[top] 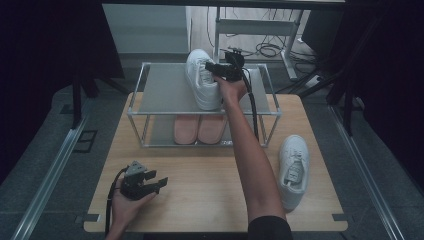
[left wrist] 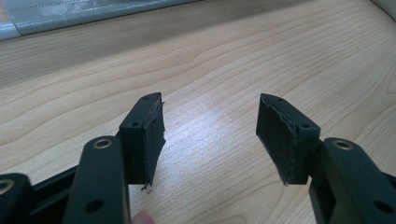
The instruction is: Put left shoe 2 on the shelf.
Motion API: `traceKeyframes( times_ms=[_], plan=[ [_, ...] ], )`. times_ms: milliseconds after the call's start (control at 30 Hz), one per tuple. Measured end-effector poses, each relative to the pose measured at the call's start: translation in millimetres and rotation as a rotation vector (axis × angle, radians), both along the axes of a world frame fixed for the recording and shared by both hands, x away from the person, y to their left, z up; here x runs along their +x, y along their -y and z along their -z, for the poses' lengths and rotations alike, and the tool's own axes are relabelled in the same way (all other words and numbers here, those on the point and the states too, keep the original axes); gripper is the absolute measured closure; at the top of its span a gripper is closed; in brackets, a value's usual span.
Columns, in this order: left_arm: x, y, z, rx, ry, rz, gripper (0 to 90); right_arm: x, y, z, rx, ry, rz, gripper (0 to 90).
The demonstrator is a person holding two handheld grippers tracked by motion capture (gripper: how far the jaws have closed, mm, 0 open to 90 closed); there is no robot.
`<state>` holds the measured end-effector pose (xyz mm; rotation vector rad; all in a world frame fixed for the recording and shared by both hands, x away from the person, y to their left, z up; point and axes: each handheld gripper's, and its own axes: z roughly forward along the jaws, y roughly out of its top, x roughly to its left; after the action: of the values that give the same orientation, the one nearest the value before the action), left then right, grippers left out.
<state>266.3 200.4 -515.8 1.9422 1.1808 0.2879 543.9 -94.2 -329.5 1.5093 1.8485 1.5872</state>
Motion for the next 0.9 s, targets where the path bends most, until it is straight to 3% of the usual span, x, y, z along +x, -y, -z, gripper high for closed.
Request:
traceKeyframes(
  times_ms=[200, 233, 367, 533, 900],
  plan=[
    [-0.8, -1.3, -1.1, 0.004, 0.008, -0.003, 42.0, -16.9, 11.2, -8.2, -0.013, 0.064, 0.014, 56.0],
    [-0.8, -1.5, -1.3, 0.005, 0.010, -0.004, 42.1, -24.6, 17.1, -12.1, -0.013, 0.091, 0.003, 57.9],
    [-1.6, -0.9, -1.7, 0.006, 0.009, -0.007, 42.1, -38.6, 25.7, -14.4, -0.045, 0.117, -0.024, 62.7],
    [-2.4, 0.5, -2.4, 0.008, 0.008, -0.005, 42.1, -53.9, 35.5, -7.3, -0.074, 0.125, -0.051, 70.0],
    [-4.6, 2.8, -3.6, 0.010, 0.011, -0.003, 42.1, -81.9, 53.5, 12.6, -0.073, 0.119, -0.100, 83.3]
  ],
)
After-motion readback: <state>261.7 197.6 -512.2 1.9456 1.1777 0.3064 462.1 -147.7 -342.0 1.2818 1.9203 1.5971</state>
